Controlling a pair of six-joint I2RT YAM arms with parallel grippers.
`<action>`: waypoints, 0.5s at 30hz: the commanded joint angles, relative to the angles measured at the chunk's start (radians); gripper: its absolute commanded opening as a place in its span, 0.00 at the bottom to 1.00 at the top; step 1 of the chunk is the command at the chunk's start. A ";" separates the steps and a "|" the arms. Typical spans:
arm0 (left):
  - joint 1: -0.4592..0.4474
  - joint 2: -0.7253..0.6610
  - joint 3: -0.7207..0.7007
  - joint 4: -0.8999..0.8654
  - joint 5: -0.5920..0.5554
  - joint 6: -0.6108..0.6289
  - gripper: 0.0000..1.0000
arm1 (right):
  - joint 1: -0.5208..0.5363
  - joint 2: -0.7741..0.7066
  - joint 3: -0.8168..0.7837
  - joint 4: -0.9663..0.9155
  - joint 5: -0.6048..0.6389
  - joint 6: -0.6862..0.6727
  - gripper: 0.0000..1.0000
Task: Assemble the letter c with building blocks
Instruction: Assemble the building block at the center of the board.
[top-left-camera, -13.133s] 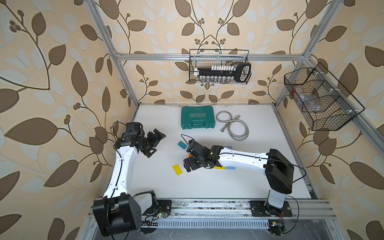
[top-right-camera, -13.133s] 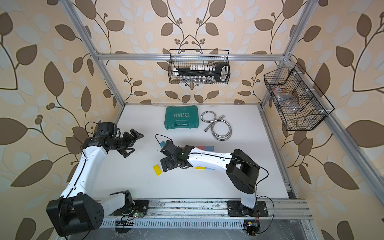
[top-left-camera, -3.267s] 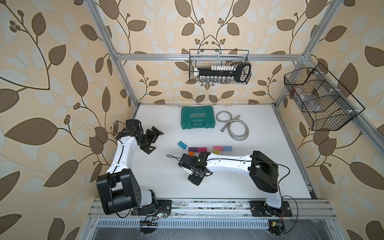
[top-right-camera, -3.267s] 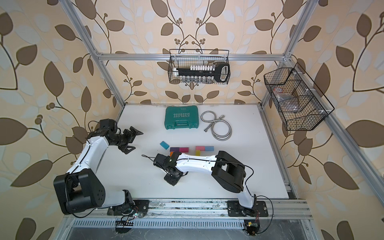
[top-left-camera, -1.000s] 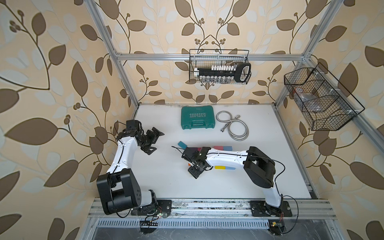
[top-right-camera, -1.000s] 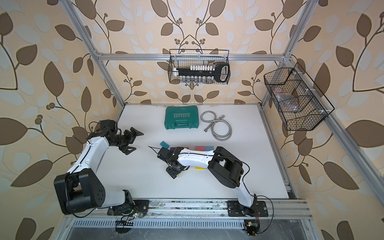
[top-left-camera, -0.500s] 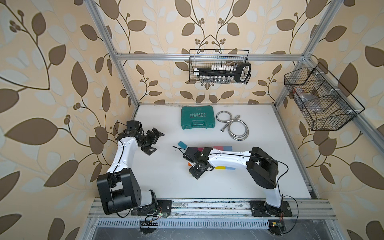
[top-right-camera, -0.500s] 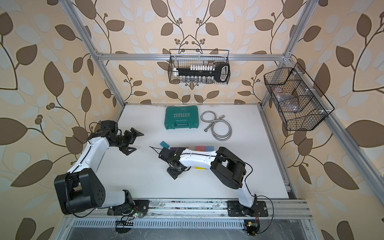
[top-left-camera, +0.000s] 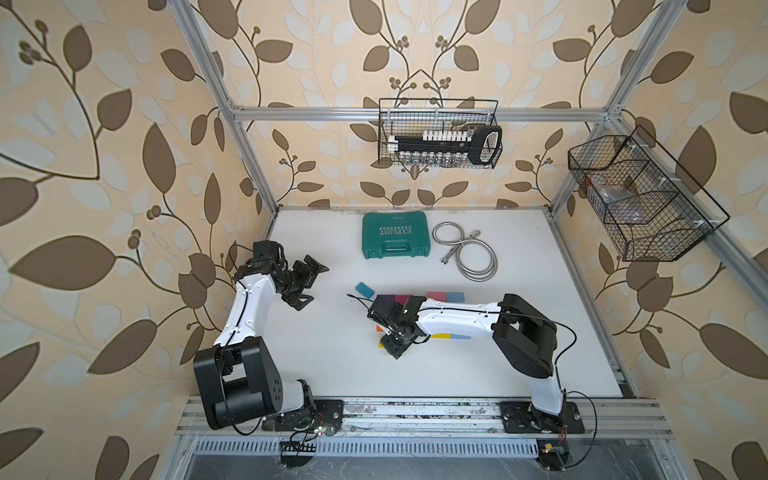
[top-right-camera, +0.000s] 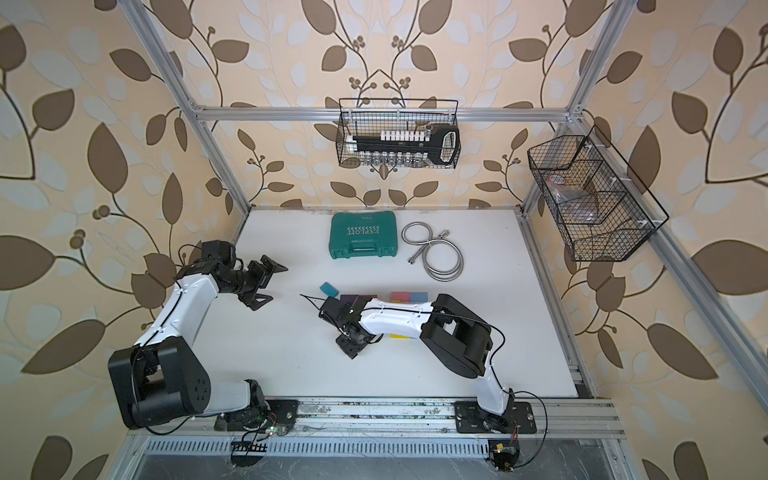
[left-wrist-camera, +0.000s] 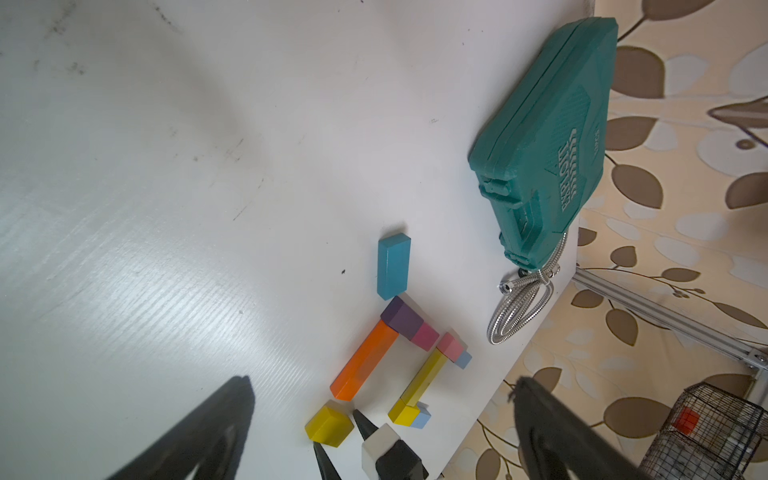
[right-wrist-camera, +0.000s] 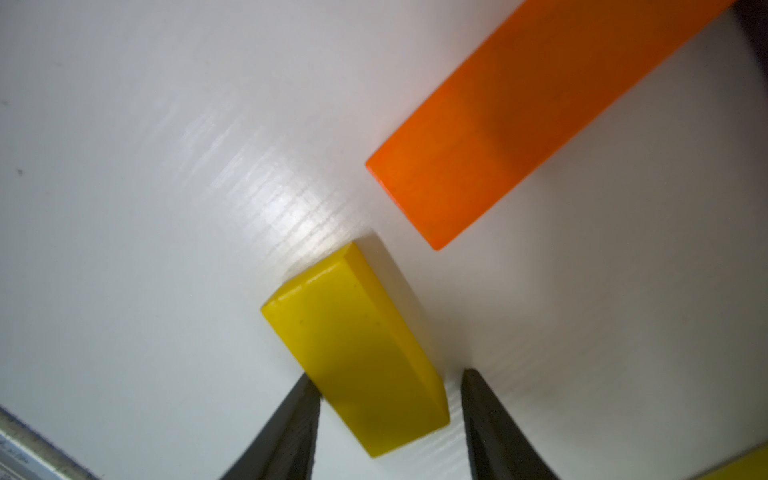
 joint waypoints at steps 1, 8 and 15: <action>-0.001 -0.027 0.002 0.010 0.015 -0.005 0.99 | -0.001 0.002 0.018 -0.011 0.001 -0.002 0.51; -0.001 -0.026 0.002 0.013 0.016 -0.005 0.99 | -0.003 0.020 0.042 -0.016 -0.004 -0.017 0.49; -0.001 -0.024 0.002 0.018 0.018 -0.006 0.99 | -0.010 0.038 0.055 -0.014 -0.014 -0.031 0.48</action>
